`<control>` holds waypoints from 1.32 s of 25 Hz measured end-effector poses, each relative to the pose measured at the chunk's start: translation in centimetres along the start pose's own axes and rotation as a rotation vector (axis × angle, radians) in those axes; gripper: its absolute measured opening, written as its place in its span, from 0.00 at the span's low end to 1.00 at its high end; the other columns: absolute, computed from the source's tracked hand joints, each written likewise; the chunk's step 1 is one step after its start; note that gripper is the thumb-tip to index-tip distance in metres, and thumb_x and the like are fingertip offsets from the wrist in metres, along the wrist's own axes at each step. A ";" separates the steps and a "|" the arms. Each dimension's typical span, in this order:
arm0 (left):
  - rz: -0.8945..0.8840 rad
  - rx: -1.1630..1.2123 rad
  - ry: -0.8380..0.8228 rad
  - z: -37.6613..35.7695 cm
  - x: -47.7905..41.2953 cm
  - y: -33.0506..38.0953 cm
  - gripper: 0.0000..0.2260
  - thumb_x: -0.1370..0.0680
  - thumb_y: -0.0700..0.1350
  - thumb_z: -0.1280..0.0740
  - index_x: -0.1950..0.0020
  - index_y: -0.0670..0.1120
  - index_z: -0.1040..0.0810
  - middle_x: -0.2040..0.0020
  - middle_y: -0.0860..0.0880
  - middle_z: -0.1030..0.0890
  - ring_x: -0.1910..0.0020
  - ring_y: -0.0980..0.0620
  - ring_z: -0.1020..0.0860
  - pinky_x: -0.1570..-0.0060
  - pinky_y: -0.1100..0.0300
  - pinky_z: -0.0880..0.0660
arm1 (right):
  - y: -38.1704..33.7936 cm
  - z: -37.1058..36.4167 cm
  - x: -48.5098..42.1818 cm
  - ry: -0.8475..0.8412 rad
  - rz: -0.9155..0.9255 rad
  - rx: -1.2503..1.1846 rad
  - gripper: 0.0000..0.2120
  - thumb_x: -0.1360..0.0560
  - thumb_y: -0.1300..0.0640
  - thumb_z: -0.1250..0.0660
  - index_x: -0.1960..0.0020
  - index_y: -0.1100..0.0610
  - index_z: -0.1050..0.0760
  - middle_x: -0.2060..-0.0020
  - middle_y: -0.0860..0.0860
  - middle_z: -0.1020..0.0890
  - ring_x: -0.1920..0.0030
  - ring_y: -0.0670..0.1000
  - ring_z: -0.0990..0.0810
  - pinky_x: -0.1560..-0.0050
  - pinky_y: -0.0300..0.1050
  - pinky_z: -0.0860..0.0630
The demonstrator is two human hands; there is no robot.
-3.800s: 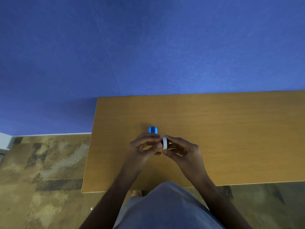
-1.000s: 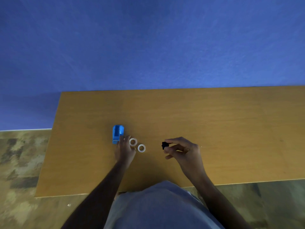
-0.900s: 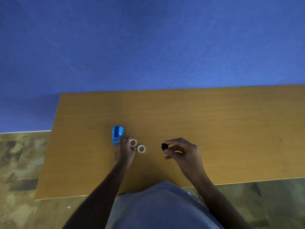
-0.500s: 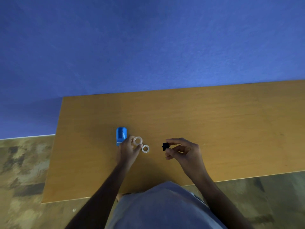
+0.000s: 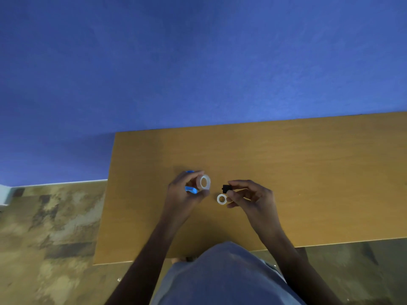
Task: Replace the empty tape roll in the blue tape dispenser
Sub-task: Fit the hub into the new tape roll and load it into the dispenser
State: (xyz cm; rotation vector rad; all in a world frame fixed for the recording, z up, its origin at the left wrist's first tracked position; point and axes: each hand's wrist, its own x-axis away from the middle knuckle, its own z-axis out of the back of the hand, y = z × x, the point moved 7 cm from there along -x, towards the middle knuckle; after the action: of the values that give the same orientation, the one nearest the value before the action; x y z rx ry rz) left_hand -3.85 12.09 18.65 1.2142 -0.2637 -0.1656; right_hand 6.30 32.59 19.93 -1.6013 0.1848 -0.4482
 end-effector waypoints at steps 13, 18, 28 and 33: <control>-0.192 -0.013 -0.236 8.2 2.0 4.1 0.24 0.32 0.43 0.14 0.38 0.51 0.14 0.43 0.57 0.18 0.44 0.52 0.15 0.62 0.53 0.16 | -3.3 -9.7 1.3 -0.136 0.157 0.056 0.17 0.29 0.74 0.19 0.45 0.57 0.11 0.50 0.56 0.10 0.53 0.55 0.09 0.50 0.46 0.12; -0.138 0.024 -0.255 10.2 1.9 3.5 0.24 0.33 0.44 0.14 0.39 0.51 0.14 0.44 0.55 0.12 0.42 0.55 0.14 0.55 0.58 0.15 | -4.0 -12.1 1.7 -0.171 0.189 0.112 0.19 0.27 0.73 0.19 0.46 0.51 0.10 0.51 0.51 0.10 0.52 0.53 0.09 0.47 0.44 0.13; -0.100 0.218 -0.219 12.2 2.0 2.9 0.21 0.36 0.44 0.14 0.46 0.51 0.13 0.49 0.50 0.10 0.47 0.49 0.11 0.53 0.38 0.13 | -5.1 -14.0 2.0 -0.180 0.276 0.174 0.13 0.26 0.70 0.21 0.43 0.60 0.11 0.51 0.54 0.12 0.50 0.53 0.10 0.49 0.41 0.15; -0.118 0.278 -0.204 12.4 1.9 2.7 0.22 0.35 0.46 0.15 0.42 0.49 0.12 0.46 0.49 0.11 0.45 0.47 0.11 0.52 0.36 0.13 | -5.3 -14.3 2.0 -0.173 0.288 0.184 0.12 0.25 0.70 0.21 0.43 0.60 0.11 0.51 0.55 0.12 0.50 0.53 0.10 0.49 0.40 0.15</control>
State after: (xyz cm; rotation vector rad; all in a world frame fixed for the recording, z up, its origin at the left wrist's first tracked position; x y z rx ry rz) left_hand -5.65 1.33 25.46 1.4926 -0.4028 -0.3664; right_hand 1.72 19.11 25.80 -1.3980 0.2318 -0.0999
